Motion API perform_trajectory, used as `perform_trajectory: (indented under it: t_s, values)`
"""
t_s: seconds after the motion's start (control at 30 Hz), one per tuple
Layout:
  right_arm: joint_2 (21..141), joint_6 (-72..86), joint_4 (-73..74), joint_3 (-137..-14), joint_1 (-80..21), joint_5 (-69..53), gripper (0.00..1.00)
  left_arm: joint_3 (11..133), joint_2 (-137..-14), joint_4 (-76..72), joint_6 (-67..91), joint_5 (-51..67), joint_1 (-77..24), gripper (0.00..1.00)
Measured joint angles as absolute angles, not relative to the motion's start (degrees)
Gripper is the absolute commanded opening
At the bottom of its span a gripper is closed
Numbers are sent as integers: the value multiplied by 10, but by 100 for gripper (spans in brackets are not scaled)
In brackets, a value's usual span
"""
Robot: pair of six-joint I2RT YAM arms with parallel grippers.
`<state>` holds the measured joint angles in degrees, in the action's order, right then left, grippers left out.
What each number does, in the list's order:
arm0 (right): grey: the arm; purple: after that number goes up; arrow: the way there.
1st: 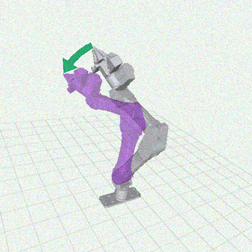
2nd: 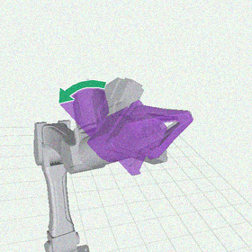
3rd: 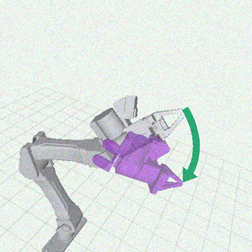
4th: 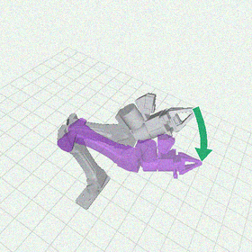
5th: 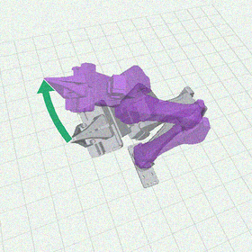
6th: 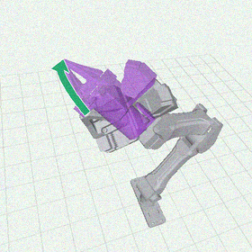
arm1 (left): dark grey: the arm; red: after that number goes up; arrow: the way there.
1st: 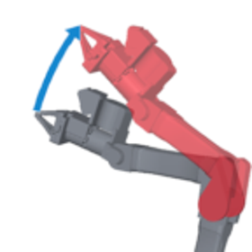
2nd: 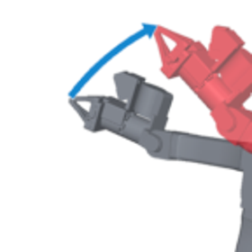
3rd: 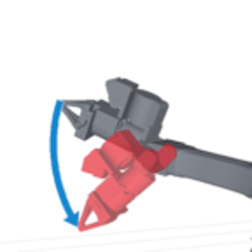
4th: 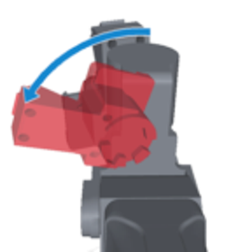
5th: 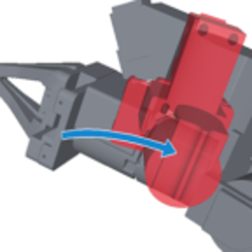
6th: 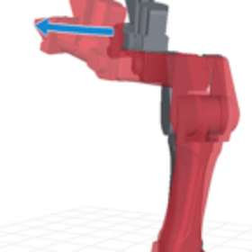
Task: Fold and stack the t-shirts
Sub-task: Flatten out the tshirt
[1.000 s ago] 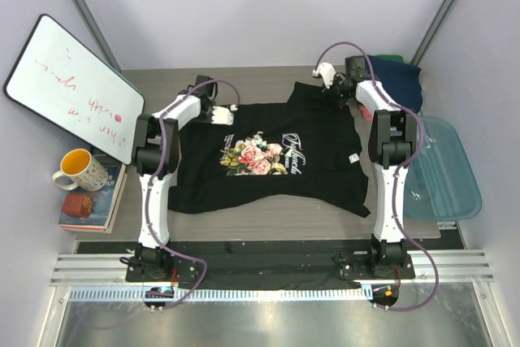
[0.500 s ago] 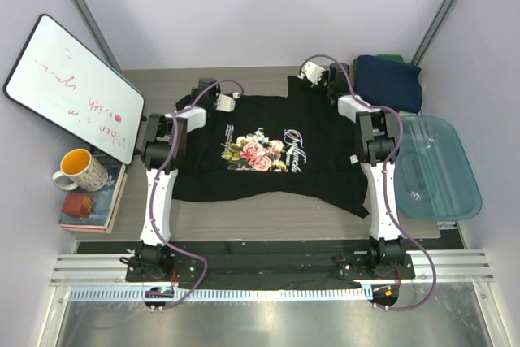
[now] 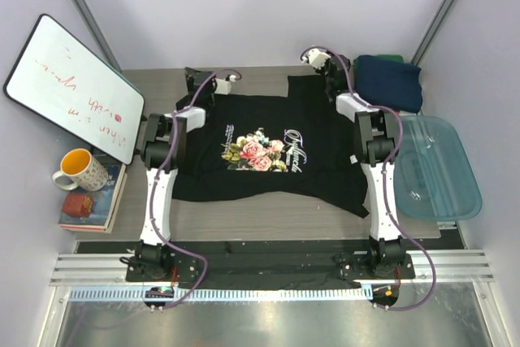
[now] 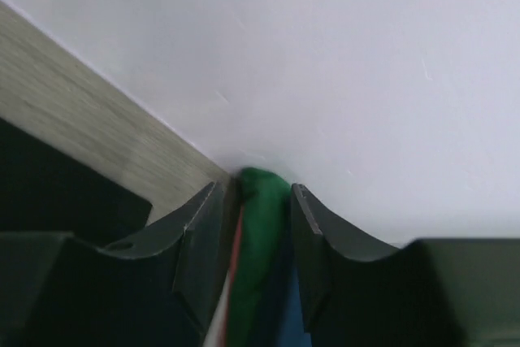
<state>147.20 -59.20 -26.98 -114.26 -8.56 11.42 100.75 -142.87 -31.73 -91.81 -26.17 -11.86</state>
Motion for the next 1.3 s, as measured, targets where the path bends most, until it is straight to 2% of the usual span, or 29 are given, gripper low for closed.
perform_trajectory:
  t_s: [0.03,0.1,0.13,0.17,0.27,0.37,0.47,0.67,0.9,1.3]
  values:
    - [1443,-583,-244,-1122,-85,111,44,990,-1407,-318,-913,-262,-119,1]
    - [1386,-562,-159,-1104,-82,86,24,930,-1332,-292,-895,-254,-117,0]
    - [1358,-553,-111,-1102,-81,66,9,904,-1293,-275,-885,-248,-117,0]
    - [1329,-545,-66,-1099,-79,41,1,884,-1257,-245,-873,-239,-116,0]
    - [1249,-542,57,-1083,-74,-30,1,846,-1137,-96,-837,-179,-110,0]
    - [1192,-564,176,-1060,-71,-94,1,851,-1080,27,-812,-128,-107,0]
    - [1193,-592,287,-1057,-70,-145,1,874,-1095,143,-796,-93,-105,0]
    - [1269,-646,454,-1059,-70,-186,1,888,-1208,287,-788,-57,-104,0]
    - [1298,-704,524,-1089,-70,-192,1,945,-1252,321,-814,-75,-104,0]
    - [1343,-740,516,-1134,-70,-165,1,973,-1301,288,-838,-127,-104,0]
